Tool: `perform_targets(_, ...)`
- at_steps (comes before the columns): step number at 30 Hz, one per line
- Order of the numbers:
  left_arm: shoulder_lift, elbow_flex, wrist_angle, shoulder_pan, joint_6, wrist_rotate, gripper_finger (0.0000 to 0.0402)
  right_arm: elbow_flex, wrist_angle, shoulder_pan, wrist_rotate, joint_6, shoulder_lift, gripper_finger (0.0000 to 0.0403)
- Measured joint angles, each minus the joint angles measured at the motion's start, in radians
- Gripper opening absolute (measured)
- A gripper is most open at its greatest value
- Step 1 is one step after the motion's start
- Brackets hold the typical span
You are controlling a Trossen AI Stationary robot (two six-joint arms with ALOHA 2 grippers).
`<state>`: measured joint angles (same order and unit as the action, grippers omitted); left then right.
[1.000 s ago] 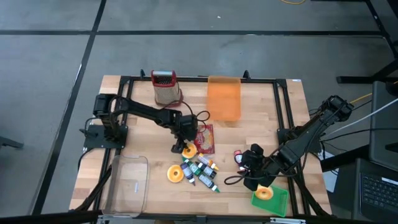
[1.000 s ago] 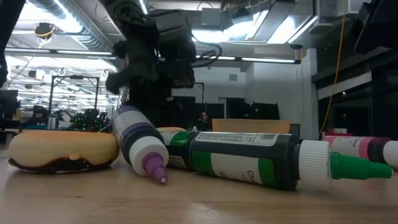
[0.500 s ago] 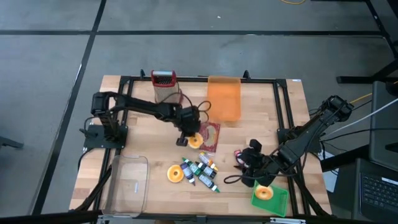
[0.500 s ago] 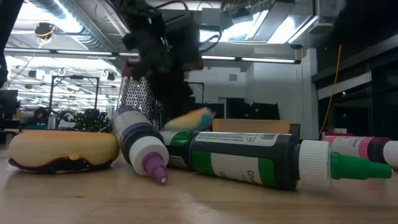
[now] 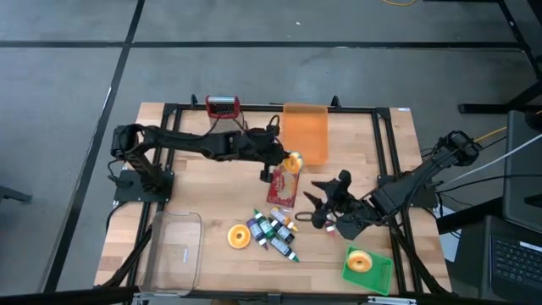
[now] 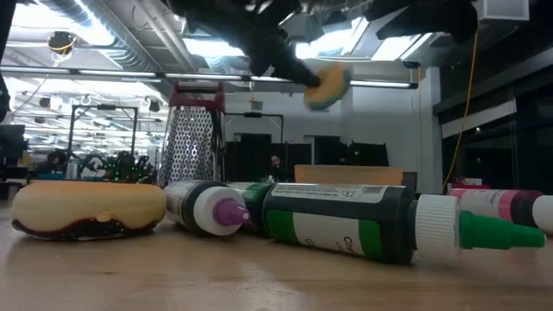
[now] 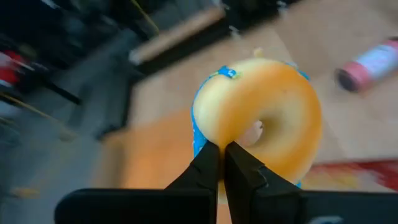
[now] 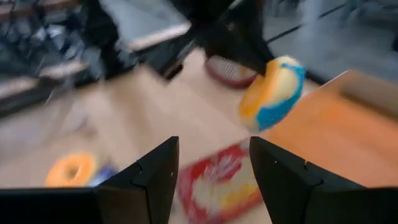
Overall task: Pick & Place Food Item
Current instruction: Put the blue donut into the green bin
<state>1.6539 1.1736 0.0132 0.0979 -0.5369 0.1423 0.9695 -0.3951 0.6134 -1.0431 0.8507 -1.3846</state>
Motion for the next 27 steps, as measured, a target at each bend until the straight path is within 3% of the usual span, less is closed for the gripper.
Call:
perform_targets(13,0.0,0.0,0.094,-0.143,-0.153,0.232,0.0004,0.0,-0.001,-0.041,-0.068,-0.025,0.0,0.0198)
perform_targets(27,0.0,-0.001,0.164,-0.202,-0.191,0.253,0.0004,0.0,-0.001,-0.06,-0.048,-0.029,0.0,0.0197)
